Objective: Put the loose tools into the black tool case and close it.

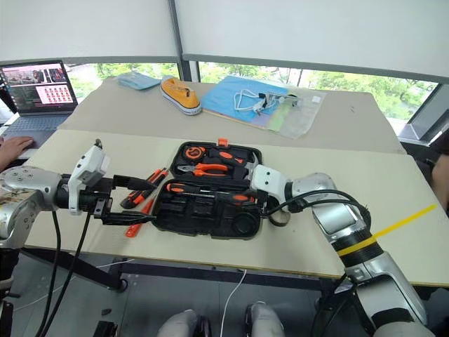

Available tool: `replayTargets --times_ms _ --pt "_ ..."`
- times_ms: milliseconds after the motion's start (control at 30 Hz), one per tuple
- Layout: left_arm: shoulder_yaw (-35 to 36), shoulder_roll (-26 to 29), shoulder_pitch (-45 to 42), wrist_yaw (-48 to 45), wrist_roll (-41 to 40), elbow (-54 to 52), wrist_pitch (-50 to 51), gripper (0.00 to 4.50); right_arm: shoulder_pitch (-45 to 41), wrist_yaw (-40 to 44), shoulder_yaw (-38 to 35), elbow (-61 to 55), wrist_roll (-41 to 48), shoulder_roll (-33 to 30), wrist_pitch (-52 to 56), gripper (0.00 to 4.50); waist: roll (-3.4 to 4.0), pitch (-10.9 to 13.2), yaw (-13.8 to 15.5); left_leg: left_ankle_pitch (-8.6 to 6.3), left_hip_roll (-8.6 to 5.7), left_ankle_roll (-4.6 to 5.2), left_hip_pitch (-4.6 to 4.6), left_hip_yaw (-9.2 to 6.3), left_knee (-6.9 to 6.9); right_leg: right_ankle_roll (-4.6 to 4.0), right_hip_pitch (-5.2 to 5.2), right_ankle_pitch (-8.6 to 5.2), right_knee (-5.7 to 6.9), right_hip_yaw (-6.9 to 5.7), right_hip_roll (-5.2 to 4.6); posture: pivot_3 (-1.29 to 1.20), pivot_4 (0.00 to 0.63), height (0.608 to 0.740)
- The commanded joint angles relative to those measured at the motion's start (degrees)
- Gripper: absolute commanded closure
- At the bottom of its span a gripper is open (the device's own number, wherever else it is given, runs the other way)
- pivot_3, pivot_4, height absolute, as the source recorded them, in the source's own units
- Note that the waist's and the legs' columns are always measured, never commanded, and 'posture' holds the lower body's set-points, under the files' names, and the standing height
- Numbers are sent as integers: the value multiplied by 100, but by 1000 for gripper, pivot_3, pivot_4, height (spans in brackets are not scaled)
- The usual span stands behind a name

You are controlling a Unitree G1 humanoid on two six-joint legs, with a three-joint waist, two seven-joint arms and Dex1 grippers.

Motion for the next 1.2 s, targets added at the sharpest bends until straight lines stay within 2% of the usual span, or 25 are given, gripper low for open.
replayTargets --times_ms 33,267,333,367,567,600,700,800,867,1067,1100,1200 --pt "161 99 -77 86 -89 -134 -16 0 -104 28 -76 58 -168 19 -296 3495 0 0 -6 0 0 0 2 0 0 0 0 0 2 1 0 0 150 718" --pt "101 71 -149 117 -56 -52 -86 0 -28 135 -149 60 -232 22 -323 3495 0 0 -13 1 1 -2 3 1 0 -1 0 0 3 3 2 0 150 718" --pt "77 55 -185 126 -50 -28 -97 0 -35 157 -178 48 -212 15 -290 2478 0 0 -11 1 1 -2 3 1 0 -1 0 0 3 3 1 0 150 718" --pt "56 41 -214 132 -44 -13 -106 0 -48 162 -208 28 -186 19 -253 2241 0 0 -11 1 1 -2 3 1 0 -1 0 0 3 2 1 0 150 718" --pt "-48 -27 -359 135 3 113 -168 0 -228 -10 -466 -202 131 379 237 103 0 0 -24 1 1 -2 4 2 0 -2 0 0 4 3 3 0 150 718" --pt "-58 -34 -371 134 10 128 -180 0 -251 -45 -496 -220 143 446 294 35 1 0 -32 1 2 -2 4 2 0 -2 0 0 5 4 4 0 150 718" --pt "-97 -47 -400 136 42 191 -235 0 -270 -74 -467 -208 150 608 393 665 1 0 -29 3 3 -5 6 2 0 -2 0 0 6 3 6 0 150 718" --pt "-129 -45 -403 140 69 230 -280 0 -279 -112 -353 -105 72 750 372 1796 1 0 -21 2 2 -5 4 3 0 -2 0 0 5 2 4 0 150 718" --pt "-141 -44 -395 147 84 238 -299 0 -301 -168 -290 3 5 859 351 2275 0 0 -17 2 1 -5 3 3 0 -2 0 0 5 2 4 0 150 718" --pt "-155 -45 -399 153 106 267 -324 0 -356 -246 60 469 -437 1047 -36 4321 1 0 -21 2 1 -5 3 3 0 -2 0 0 5 2 5 0 150 718" --pt "-156 -48 -395 158 108 269 -328 0 -373 -268 166 586 -558 1080 -42 4469 1 0 -22 2 1 -5 3 4 0 -2 0 0 5 2 4 0 150 718" --pt "-164 -63 -384 181 115 276 -343 0 -353 -313 478 852 -967 1072 -187 4469 1 -2 -53 3 2 -6 12 7 0 -2 1 0 9 6 6 0 150 718"
